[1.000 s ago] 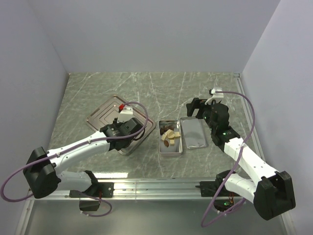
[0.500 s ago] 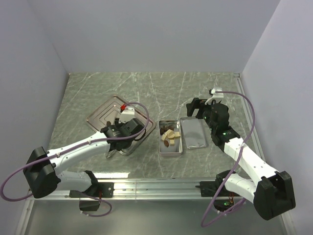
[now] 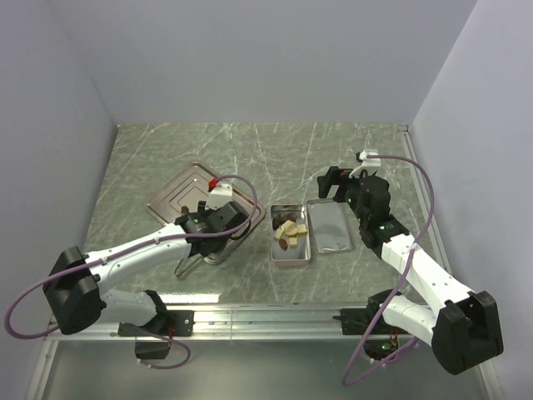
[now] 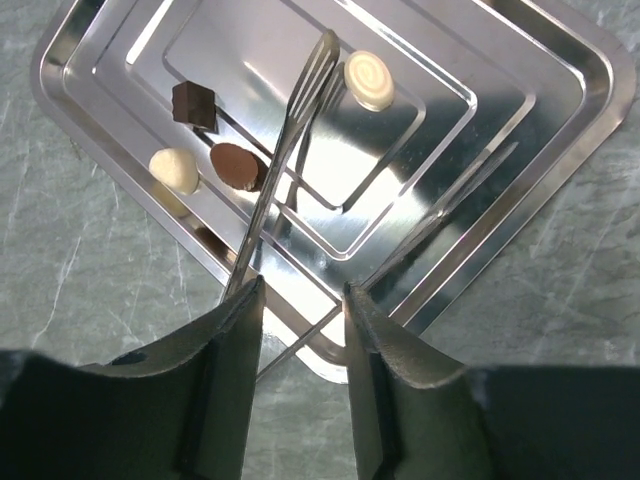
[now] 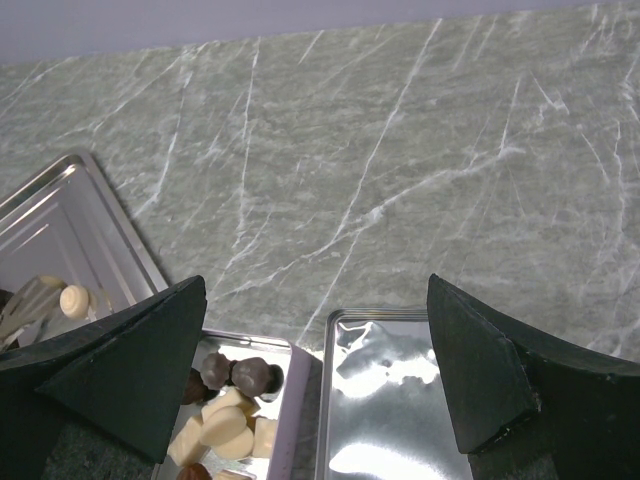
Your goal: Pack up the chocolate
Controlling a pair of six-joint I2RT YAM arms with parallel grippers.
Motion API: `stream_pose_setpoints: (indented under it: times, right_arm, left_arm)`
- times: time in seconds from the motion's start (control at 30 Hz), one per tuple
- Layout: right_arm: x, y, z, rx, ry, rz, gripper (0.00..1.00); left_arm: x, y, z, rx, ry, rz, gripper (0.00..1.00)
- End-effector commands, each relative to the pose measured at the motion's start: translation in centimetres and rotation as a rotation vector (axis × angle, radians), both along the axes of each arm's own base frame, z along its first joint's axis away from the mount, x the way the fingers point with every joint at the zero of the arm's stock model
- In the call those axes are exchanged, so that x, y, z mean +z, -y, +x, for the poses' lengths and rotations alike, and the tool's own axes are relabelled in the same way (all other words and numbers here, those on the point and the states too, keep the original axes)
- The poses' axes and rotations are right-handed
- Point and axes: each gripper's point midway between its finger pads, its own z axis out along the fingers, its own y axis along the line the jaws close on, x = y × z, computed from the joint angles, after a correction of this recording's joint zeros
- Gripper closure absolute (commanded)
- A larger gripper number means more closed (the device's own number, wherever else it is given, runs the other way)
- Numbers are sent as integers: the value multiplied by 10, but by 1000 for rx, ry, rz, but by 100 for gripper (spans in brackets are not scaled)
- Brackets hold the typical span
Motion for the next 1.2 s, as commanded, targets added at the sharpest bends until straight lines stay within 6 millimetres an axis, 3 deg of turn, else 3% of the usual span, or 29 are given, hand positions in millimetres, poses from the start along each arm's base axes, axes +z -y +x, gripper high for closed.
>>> stream_pose_setpoints:
  times: [0.0,0.07,0.23,0.27,0.5,0.87,1.17]
  right_arm:
    - [25,0,8,-6,59,9,3]
    - [26,0,7,-5,61,11,3]
    - [27,0,5,-3,66,12,3]
    - [27,0,5,-3,69,13,3]
    - [26,0,5,0,66,11,3]
    - [27,1,5,-4,67,9,3]
    - [26,0,6,-4,65,9,3]
  left_arm:
    - [2,8,6,7,6,-10,53]
    - [-6,8,8,9,-17,1,40]
    - [-17,6,15,20,-65,-8,33]
    - [-18,3,16,27,-68,-9,22]
    - [-30,3,26,-7,-116,-58,7]
    - [-67,6,29,-20,-244,-7,3]
    - [-68,-1,32,25,-229,23,1]
